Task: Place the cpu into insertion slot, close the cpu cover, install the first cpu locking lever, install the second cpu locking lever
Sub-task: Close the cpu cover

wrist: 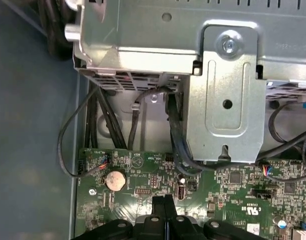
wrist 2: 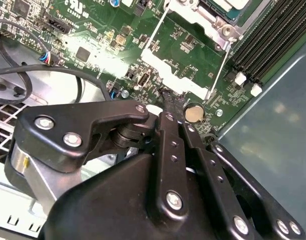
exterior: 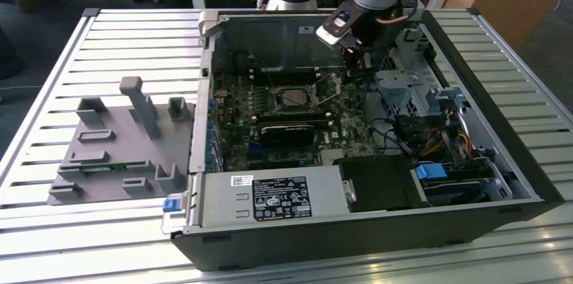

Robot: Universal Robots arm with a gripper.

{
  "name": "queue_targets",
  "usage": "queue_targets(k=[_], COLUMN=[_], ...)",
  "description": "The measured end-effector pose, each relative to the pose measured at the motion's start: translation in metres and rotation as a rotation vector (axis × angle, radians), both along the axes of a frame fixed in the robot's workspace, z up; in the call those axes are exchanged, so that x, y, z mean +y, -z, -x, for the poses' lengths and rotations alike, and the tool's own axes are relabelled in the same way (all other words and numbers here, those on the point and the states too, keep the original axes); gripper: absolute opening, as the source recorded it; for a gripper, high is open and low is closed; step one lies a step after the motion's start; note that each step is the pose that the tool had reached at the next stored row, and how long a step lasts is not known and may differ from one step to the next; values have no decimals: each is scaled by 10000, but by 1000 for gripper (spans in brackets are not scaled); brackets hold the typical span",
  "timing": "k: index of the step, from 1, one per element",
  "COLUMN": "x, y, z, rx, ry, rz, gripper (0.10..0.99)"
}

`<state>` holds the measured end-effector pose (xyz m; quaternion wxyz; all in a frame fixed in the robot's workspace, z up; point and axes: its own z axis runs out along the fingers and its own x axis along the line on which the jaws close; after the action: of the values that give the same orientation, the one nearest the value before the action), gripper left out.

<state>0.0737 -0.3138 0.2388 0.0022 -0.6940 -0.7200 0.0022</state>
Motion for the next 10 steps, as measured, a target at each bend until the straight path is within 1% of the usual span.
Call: queue_targets(k=[6, 10], x=[0, 0], y=[1, 2], z=[103, 202], rx=[-1, -1], ry=[0, 1], rz=[-2, -2], gripper=[118, 118])
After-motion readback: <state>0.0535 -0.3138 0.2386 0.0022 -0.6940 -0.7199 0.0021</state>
